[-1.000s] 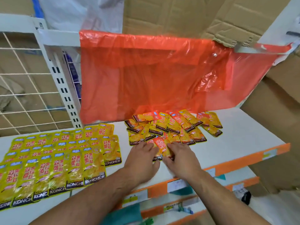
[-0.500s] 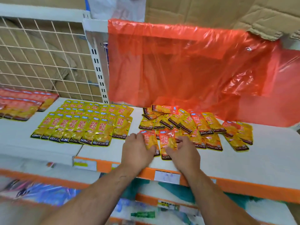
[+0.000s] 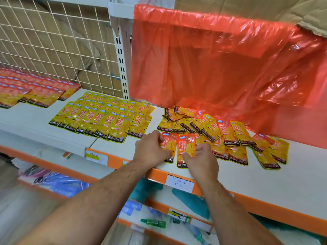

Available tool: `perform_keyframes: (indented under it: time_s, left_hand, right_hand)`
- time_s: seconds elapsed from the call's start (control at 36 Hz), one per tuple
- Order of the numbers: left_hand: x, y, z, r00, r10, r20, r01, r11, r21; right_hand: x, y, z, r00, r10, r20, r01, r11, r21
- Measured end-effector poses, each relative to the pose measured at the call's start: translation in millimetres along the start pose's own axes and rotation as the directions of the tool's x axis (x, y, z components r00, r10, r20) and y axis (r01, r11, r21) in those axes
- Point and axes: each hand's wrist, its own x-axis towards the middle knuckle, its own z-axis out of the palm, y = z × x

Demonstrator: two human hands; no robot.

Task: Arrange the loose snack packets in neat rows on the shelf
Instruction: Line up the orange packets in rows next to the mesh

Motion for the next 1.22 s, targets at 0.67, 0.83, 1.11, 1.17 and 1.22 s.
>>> perform_keyframes:
  time_s: [0.67,0.83,1.11,1.17,1.22]
  left_hand:
    - [-6,1,0,0.987,0.142,0.076,-0.151,0.98,0.127]
    - [-10,2,0,0.982,0.175,0.065,-0.183,0.972,0.148]
    - [-9,5,-2,0.985,0.137,0.102,-0.156,0.966,0.205]
    - [-10,8,-3,0.984,0.139,0.116,-0.159,0.969,0.189]
    - [-10,10,-5,0.987,0.114,0.113,-0.132,0.978,0.165]
  right_hand:
    - [-9,-6,2,0.995,-0.097,0.033,0.099,0.993,-0.059]
    - [-9,-6,4,0.993,-0.112,0.03,0.115,0.984,-0.135]
    - [-8,-2,8,0.992,-0.108,-0.059,0.1,0.987,-0.129]
    - [-7,-2,8,0.993,-0.112,-0.048,0.105,0.986,-0.132]
    - [-6,-2,7,0.993,-0.114,-0.036,0.108,0.984,-0.142]
